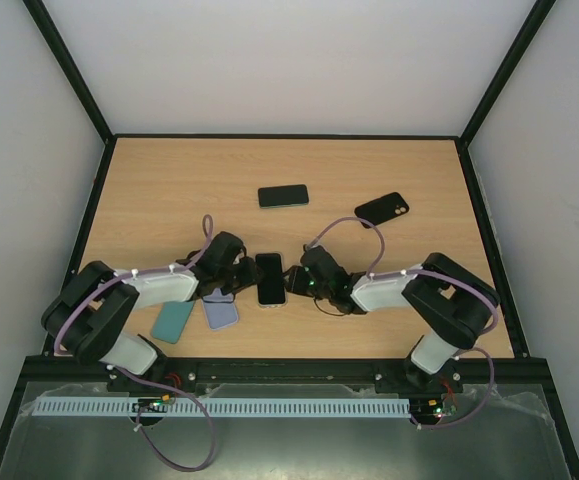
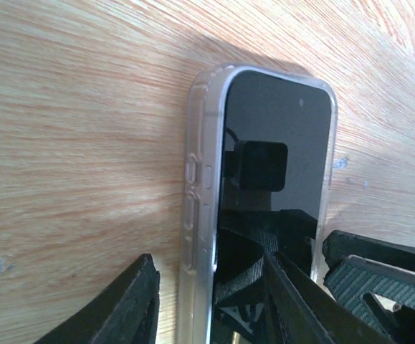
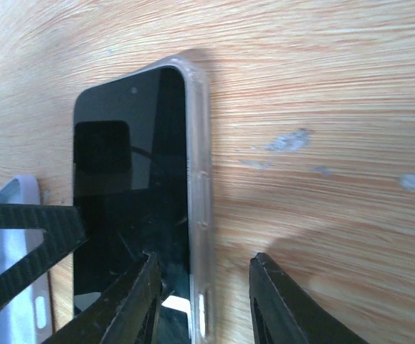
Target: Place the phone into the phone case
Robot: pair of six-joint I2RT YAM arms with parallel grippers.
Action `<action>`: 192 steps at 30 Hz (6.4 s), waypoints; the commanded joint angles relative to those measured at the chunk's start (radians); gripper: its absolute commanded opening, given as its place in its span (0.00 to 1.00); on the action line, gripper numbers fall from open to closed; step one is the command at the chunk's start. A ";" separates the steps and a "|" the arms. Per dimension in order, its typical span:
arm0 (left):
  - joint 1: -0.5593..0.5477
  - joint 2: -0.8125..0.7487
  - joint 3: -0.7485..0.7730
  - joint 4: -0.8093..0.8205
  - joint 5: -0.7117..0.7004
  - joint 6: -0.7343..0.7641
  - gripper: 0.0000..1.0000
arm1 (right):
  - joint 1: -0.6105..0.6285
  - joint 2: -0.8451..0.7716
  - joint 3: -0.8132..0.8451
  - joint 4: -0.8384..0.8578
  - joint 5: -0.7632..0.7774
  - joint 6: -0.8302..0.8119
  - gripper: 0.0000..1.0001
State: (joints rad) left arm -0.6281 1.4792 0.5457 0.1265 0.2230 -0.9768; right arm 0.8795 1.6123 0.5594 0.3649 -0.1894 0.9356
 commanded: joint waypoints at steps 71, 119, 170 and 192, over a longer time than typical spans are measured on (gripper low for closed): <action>0.049 -0.220 -0.255 0.234 0.244 -0.122 0.46 | -0.026 0.124 -0.073 0.558 -0.427 0.272 0.10; 0.213 -0.810 -0.299 0.701 0.548 -0.452 0.04 | 0.055 -0.425 -0.183 0.787 -0.548 0.415 0.14; 0.178 -0.878 -0.319 0.387 0.545 -0.356 0.79 | 0.058 -0.410 -0.132 0.665 -0.224 0.470 0.11; 0.094 -0.850 -0.304 0.233 0.435 -0.297 0.02 | 0.036 -0.327 -0.107 0.649 -0.226 0.466 0.17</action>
State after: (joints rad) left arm -0.5316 0.6109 0.2020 0.4515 0.6754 -1.3277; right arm 0.9237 1.2842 0.4076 0.9733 -0.4114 1.4212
